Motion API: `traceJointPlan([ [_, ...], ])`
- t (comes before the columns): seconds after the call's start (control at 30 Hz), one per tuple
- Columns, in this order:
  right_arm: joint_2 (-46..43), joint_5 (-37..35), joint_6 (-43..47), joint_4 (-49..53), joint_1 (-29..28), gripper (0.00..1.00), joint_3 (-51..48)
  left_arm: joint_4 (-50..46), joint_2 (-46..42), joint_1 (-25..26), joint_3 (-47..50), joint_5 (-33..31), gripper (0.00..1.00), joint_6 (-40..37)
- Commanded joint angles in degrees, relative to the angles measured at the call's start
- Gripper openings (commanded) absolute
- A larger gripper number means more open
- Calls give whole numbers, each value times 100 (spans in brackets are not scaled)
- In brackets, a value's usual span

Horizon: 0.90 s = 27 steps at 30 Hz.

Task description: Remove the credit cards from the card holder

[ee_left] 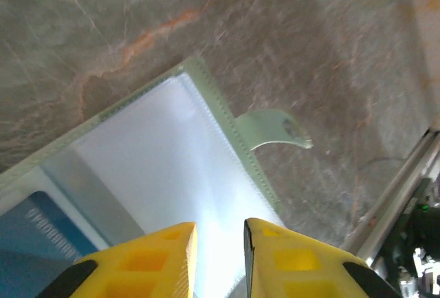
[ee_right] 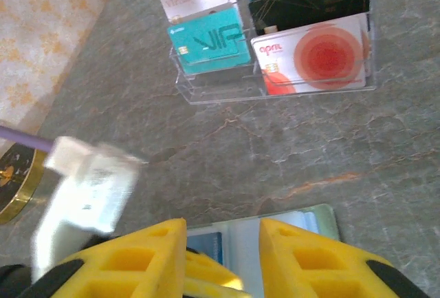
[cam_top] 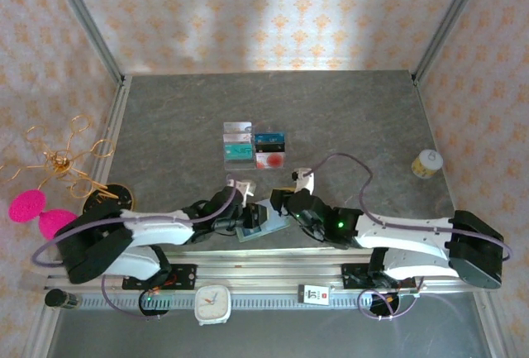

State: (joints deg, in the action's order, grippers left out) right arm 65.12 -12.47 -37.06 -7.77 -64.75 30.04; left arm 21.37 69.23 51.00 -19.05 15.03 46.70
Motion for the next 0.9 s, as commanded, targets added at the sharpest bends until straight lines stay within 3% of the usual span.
traceJointPlan([
  [0.0, 211, 707, 377, 77, 137, 27, 163, -706, -849, -43, 226, -532, 25, 85],
  [0.13, 891, 1832, 656, -21, 261, 27, 546, -1075, -1442, -285, 663, -522, 16, 187],
  [0.3, 1838, 2911, 794, 44, 303, 24, 989, -724, -1407, -489, 1028, -245, 16, 249],
  [0.63, 2663, 2846, 508, 117, 405, 16, 1083, -656, -702, -644, 964, -325, 4, -53],
  [0.87, 2780, 2721, 357, 134, 441, 17, 1054, -689, -644, -748, 924, -330, 3, -255],
])
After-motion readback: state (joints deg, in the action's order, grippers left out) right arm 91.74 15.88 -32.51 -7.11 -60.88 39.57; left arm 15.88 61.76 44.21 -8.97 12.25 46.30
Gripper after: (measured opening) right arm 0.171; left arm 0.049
